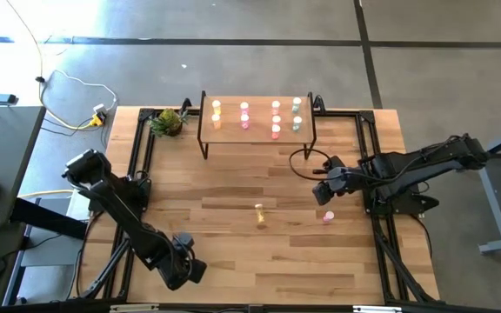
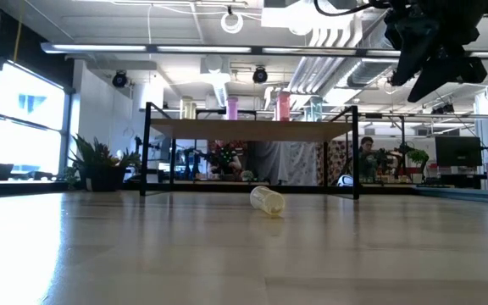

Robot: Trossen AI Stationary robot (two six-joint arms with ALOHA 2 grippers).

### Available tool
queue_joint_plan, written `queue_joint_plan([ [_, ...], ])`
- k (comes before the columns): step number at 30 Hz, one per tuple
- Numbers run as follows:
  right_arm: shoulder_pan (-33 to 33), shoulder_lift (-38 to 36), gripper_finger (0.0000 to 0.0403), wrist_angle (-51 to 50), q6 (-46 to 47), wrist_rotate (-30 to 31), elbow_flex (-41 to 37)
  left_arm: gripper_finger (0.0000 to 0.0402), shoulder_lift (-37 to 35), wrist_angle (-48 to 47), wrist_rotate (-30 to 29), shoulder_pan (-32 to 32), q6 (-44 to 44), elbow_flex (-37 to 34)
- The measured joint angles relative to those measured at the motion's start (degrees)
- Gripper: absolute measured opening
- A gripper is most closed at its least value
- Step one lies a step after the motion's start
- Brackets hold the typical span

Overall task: Pick and place medicine bottles onto shelf by color
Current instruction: Put the blue pill bottle on the shelf

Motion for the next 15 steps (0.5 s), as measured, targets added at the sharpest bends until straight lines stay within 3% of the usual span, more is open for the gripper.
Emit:
queue_joint_plan([
  [15, 0.0, 0.0, 0.0177, 0.0, -1.0, -0.2, 0.0, 0.023, 6.3, 0.0, 7.3, 0.1, 1.7, 0.2],
])
